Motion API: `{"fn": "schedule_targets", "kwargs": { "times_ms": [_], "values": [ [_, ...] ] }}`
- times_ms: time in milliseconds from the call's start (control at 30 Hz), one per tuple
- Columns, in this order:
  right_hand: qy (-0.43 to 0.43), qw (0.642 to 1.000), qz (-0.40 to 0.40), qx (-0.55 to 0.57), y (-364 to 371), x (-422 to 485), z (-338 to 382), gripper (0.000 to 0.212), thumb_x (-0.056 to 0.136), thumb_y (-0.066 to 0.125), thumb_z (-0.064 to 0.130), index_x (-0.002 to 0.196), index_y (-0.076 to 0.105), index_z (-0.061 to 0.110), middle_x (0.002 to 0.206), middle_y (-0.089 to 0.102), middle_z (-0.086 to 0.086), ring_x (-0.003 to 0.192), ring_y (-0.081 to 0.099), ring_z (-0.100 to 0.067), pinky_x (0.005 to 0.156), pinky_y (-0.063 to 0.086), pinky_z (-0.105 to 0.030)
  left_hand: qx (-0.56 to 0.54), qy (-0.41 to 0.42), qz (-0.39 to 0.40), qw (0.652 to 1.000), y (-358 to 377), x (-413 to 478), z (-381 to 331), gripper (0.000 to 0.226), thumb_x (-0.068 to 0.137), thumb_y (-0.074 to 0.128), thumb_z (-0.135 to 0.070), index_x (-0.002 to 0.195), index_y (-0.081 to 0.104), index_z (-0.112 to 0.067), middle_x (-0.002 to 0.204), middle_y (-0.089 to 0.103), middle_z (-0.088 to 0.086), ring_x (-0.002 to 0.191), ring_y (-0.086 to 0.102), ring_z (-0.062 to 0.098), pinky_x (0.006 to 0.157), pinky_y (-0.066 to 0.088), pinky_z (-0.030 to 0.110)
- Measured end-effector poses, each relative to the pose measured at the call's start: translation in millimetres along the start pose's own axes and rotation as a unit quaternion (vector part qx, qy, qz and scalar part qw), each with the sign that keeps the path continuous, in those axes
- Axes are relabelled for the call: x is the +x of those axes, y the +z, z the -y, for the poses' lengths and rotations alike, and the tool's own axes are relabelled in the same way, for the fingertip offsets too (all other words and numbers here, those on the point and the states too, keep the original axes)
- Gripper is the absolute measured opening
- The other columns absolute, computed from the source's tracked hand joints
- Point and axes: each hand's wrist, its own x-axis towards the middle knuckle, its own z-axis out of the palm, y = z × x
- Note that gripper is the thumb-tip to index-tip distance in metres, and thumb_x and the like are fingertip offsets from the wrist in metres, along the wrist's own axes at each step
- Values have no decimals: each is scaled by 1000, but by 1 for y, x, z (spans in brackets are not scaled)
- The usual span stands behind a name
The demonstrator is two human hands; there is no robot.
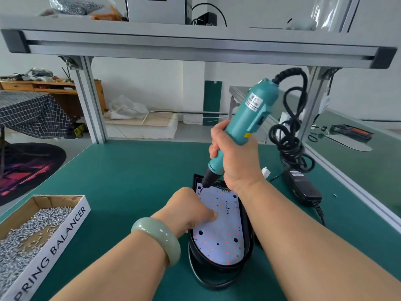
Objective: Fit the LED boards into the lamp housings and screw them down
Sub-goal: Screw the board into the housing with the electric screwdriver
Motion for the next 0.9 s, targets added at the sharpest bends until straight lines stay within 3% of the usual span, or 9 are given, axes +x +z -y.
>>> {"fn": "schedule_targets", "kwargs": {
  "times_ms": [233, 400, 600, 733, 800, 900],
  "values": [
    [-7, 1000, -2, -15, 5, -1, -3, 9, 74, 61, 10, 72, 54, 16, 49, 47, 6, 42, 43, -12, 50, 40, -25, -14, -2, 5, 1000, 0, 0, 1, 23, 73, 71, -13, 75, 48, -12, 75, 48, 7, 64, 41, 22, 56, 34, 27],
    [17, 998, 51, -17, 7, 5, -1, 10, 75, 63, 12, 73, 54, 14, 50, 48, 4, 41, 41, -14, 49, 41, -24, -38, -12, 10, 999, 0, 1, 3, 24, 71, 74, -14, 83, 54, -12, 80, 54, 7, 68, 49, 21, 60, 40, 30],
    [10, 999, 9, -31, 7, 4, -3, 10, 74, 62, 13, 70, 53, 15, 48, 47, 1, 40, 41, -15, 51, 40, -26, -44, -22, 3, 999, 1, 1, 6, 29, 71, 77, -16, 92, 60, -6, 85, 58, 8, 72, 53, 22, 67, 47, 33],
    [8, 999, 3, -37, 10, 5, -3, 10, 75, 62, 12, 70, 53, 16, 47, 47, 5, 39, 41, -13, 49, 40, -24, -47, -26, 7, 999, 1, 1, 6, 38, 71, 76, -13, 103, 63, 3, 94, 67, 13, 74, 56, 24, 79, 54, 42],
    [4, 999, 3, -44, 10, 4, -3, 10, 74, 62, 13, 70, 53, 16, 48, 47, 4, 39, 41, -14, 49, 40, -25, -44, -28, 2, 999, 1, 1, 6, 35, 72, 76, -15, 100, 62, 1, 102, 69, 16, 75, 57, 24, 72, 53, 36],
    [12, 999, -6, -43, 10, 4, -3, 10, 74, 62, 14, 70, 53, 16, 47, 46, 4, 39, 41, -13, 50, 39, -26, -39, -25, 1, 999, 1, 1, 6, 21, 74, 74, -16, 82, 56, -8, 86, 62, 9, 69, 52, 23, 57, 43, 27]
  ]
}}
